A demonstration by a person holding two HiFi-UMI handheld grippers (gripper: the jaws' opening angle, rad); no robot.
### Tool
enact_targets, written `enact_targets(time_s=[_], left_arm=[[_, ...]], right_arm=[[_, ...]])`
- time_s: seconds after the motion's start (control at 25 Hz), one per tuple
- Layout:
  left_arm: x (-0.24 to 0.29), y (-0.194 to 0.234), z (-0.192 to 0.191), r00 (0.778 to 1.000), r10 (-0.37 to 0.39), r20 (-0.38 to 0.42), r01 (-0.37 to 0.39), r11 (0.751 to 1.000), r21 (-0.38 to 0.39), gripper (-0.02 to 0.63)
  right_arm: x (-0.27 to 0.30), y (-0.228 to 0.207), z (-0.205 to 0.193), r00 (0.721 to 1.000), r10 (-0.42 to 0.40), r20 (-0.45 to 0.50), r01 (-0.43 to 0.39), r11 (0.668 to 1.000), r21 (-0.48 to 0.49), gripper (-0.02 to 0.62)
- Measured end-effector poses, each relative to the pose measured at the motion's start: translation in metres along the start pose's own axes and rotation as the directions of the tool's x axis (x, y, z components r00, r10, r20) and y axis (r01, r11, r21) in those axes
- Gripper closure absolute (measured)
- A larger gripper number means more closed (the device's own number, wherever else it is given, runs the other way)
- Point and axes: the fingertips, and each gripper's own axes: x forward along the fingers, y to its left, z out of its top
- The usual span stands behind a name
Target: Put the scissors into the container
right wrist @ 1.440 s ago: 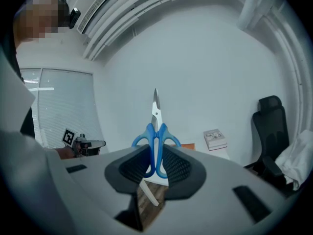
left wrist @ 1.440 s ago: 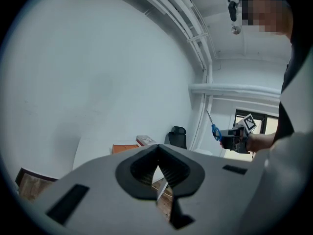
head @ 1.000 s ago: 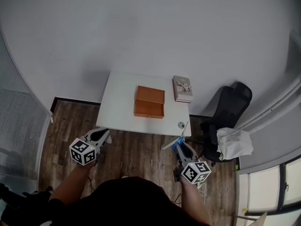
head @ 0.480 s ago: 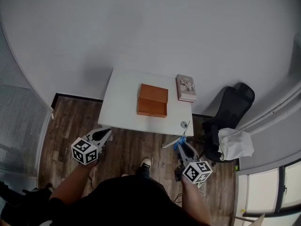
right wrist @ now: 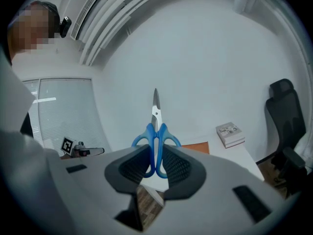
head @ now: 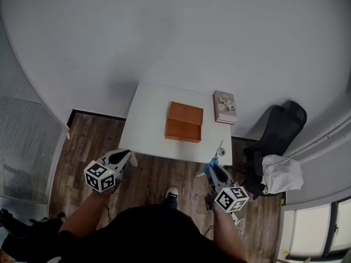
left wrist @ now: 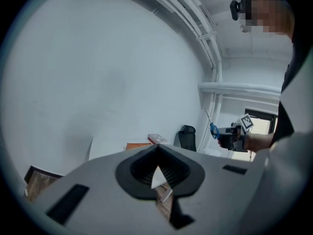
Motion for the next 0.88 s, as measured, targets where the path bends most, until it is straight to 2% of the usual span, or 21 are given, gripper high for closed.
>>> enact_targets(time_s=[0.88], left_arm=[[0.096, 0.022, 0.028, 0.999, 0.042, -0.018, -0.042, 0.999, 0.002, 0.597]], right_arm=[[0.091, -0.078, 0.027, 0.992, 0.096, -0.086, -0.094, 0.995, 0.03, 0.511]])
